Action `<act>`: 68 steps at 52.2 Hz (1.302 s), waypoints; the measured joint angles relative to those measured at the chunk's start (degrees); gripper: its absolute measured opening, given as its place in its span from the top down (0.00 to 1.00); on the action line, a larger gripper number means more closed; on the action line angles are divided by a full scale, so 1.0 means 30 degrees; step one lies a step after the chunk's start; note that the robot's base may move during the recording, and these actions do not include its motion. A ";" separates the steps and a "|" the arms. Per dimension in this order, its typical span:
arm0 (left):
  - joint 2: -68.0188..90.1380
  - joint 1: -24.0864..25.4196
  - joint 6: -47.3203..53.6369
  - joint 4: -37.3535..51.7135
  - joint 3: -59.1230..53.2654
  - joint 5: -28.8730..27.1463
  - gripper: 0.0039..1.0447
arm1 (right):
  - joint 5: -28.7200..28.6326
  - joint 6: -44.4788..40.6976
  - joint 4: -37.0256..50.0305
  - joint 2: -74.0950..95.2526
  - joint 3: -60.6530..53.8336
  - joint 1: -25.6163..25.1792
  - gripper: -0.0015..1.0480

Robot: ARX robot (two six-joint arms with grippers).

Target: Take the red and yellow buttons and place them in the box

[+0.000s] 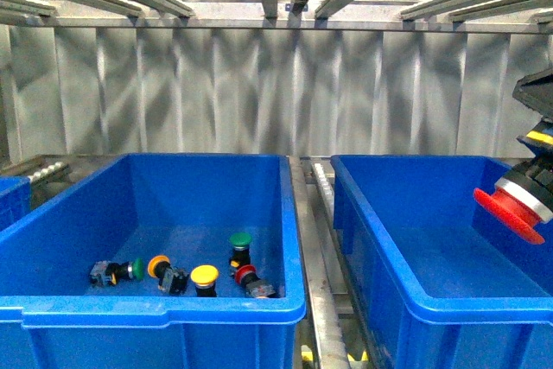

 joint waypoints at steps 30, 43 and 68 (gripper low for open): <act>0.0000 0.0000 0.0044 0.0000 0.0000 -0.0066 0.07 | -0.2761 -0.0248 -0.1107 0.2091 0.0940 -0.4087 0.67; 0.0000 0.0007 0.0044 0.0000 0.0000 -0.0044 0.07 | -0.3475 0.0714 -0.1333 0.1515 0.0510 -0.5821 0.67; 0.0000 0.0022 0.0058 -0.0022 0.0000 0.0109 0.07 | -0.4430 0.1610 -0.0313 0.2433 0.0707 -0.8575 0.67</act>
